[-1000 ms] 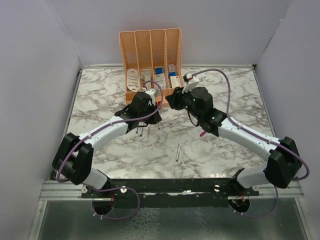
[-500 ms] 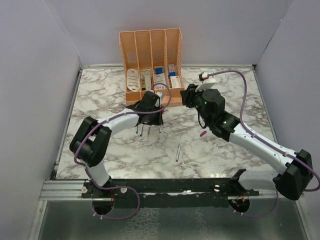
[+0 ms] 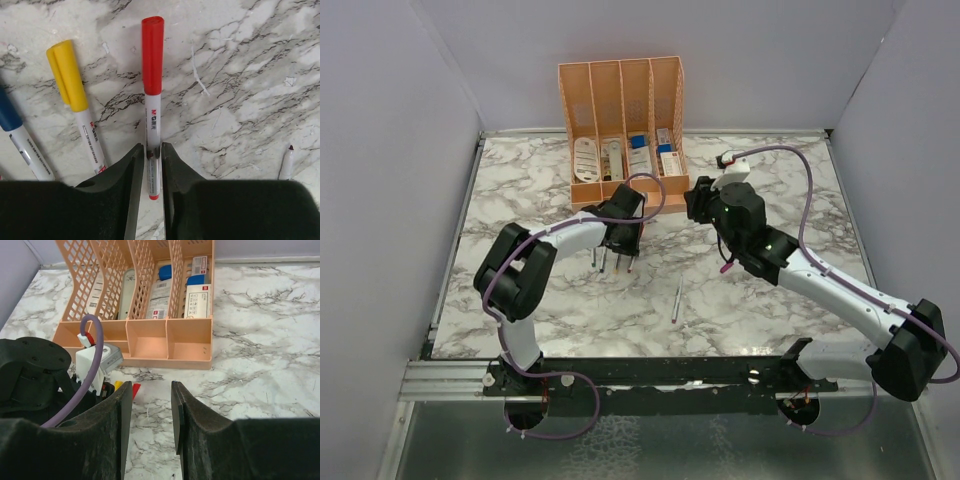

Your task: Insert the pens into the pen caps

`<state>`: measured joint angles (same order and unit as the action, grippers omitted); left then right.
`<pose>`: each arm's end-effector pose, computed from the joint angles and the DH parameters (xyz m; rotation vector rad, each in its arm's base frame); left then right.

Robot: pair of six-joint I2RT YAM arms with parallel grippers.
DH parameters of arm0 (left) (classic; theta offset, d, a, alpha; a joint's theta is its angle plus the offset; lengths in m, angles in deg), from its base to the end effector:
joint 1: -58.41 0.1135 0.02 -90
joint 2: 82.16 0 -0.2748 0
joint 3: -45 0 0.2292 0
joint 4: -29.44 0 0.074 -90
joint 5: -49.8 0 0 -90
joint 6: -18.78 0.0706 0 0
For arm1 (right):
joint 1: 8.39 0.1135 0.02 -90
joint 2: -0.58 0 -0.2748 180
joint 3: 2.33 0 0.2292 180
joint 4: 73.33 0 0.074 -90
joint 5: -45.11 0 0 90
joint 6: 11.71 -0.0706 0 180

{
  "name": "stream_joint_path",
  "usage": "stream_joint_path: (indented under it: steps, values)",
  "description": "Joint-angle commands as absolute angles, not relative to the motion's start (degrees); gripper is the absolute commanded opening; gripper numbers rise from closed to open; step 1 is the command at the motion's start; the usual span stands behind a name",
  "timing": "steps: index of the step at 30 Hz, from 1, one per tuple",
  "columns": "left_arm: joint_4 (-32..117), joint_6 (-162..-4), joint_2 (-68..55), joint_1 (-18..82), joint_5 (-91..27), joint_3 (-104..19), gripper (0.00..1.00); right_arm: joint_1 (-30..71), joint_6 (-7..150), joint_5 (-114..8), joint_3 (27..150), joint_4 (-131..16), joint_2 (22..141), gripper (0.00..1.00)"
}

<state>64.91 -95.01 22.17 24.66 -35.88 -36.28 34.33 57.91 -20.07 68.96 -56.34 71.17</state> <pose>0.3083 -0.2124 0.1669 0.2591 2.6474 -0.4488 0.2335 0.1752 0.3368 -0.0580 1.8434 0.3725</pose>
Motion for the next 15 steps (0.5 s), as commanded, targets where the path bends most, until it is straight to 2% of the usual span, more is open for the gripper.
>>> stream_joint_path:
  steps: [1, 6, 15]
  values:
    - [67.38, -95.04, 23.89, 24.62, -39.45, -36.64, 0.28, 34.67, 56.88, -18.61, 68.48, -55.47, 71.53, 0.37]
    - [67.32, -95.27, 24.42, 24.58, -40.07, -37.12, 0.34, 34.67, 56.69, -18.57, 68.31, -54.84, 72.21, 0.37]
    - [67.32, -95.15, 22.20, 24.58, -39.76, -39.60, 0.35, 34.67, 56.33, -16.98, 67.91, -53.47, 72.04, 0.37]
